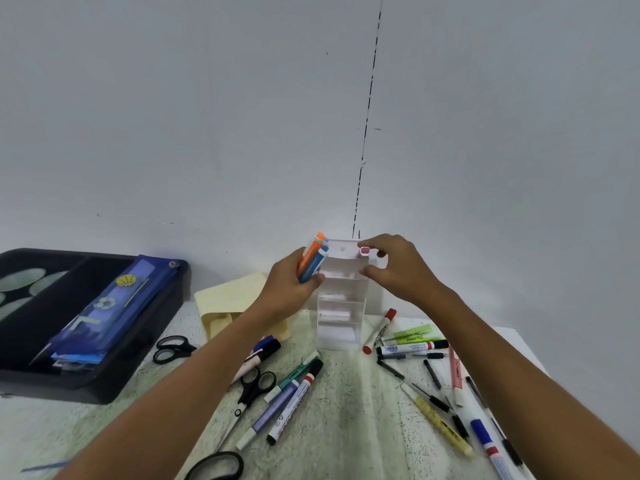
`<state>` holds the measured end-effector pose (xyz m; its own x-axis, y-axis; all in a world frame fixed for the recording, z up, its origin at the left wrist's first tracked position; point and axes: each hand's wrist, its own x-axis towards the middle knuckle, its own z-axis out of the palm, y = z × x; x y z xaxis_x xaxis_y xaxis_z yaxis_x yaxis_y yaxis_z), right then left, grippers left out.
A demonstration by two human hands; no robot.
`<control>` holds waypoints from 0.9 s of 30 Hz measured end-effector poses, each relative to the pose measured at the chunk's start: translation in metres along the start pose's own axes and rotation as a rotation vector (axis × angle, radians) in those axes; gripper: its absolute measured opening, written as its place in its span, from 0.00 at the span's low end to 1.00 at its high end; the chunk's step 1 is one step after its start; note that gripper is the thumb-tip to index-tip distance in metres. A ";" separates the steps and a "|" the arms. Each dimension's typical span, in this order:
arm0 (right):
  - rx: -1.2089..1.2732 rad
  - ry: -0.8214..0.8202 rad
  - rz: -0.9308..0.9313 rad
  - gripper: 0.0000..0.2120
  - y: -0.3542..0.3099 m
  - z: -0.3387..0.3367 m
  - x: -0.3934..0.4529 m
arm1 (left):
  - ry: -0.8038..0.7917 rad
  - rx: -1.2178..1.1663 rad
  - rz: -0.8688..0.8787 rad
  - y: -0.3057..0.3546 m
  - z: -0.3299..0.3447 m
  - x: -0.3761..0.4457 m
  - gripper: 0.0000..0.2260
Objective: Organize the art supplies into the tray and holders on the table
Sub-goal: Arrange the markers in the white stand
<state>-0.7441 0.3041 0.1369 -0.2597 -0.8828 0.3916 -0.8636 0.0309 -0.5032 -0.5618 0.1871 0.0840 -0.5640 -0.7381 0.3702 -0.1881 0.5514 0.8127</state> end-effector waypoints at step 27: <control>0.804 -0.152 0.158 0.05 -0.069 -0.032 0.020 | -0.173 -0.888 -0.285 0.051 -0.017 -0.019 0.19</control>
<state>-0.7034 0.2995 0.2040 -0.2410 -0.9516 0.1905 -0.2352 -0.1331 -0.9628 -0.5473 0.2226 0.1260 -0.7160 -0.6921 0.0911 0.3033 -0.1909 0.9336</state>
